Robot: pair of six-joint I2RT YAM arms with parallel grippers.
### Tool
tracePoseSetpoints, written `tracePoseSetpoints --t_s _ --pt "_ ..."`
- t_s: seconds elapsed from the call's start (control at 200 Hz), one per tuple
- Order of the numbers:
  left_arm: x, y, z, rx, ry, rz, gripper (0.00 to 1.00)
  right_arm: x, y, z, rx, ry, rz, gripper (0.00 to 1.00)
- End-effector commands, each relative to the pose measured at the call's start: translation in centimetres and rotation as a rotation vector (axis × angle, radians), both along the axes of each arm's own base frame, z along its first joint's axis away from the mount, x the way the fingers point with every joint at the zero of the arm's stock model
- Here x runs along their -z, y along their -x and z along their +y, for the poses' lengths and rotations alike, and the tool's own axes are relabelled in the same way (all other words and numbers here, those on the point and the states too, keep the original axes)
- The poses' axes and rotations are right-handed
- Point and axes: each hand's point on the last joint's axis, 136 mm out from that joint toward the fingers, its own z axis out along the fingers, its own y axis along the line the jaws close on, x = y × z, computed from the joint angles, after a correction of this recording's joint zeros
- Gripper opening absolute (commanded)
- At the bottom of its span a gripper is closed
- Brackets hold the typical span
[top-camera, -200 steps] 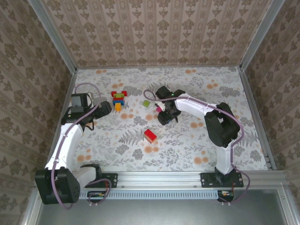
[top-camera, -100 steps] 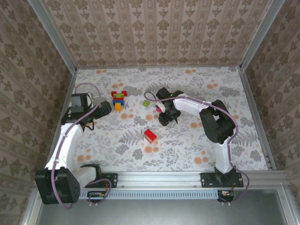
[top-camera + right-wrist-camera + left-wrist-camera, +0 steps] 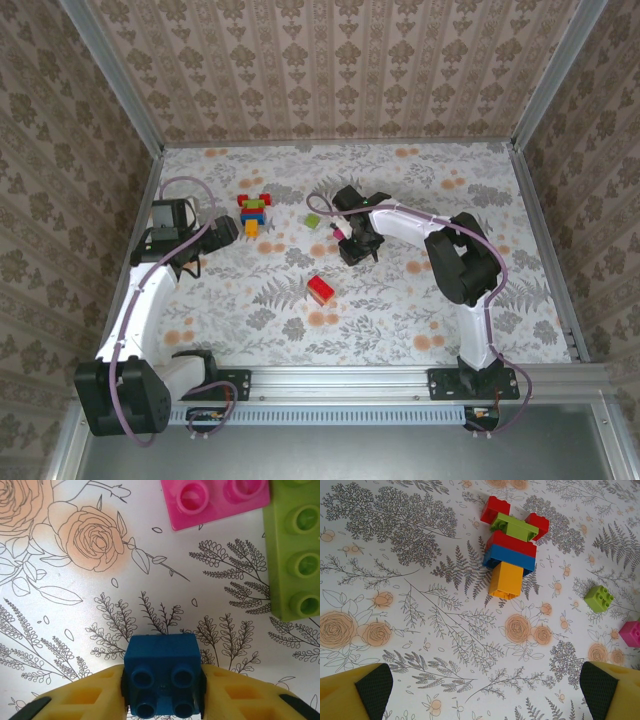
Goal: Assemble a carrot with lego
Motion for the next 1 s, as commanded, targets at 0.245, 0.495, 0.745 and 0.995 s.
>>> tracePoseSetpoints --t_s 0.245,0.495,0.745,0.995 --pt "-1.0 -0.3 -0.4 0.028 -0.011 -0.028 1.00 -3.6 1.5 0.7 0.010 -0.068 -0.010 0.31" --pt "-0.8 -0.4 -0.4 0.030 -0.009 -0.024 1.00 -9.2 8.2 4.1 -0.171 -0.112 -0.003 0.31" --pt "-0.8 -0.3 -0.5 0.032 -0.008 -0.021 1.00 -10.6 12.3 6.5 -0.263 -0.096 0.013 0.31" --pt "-0.8 -0.3 -0.5 0.034 -0.008 -0.022 1.00 -10.7 12.4 7.6 -0.253 -0.099 -0.009 0.31"
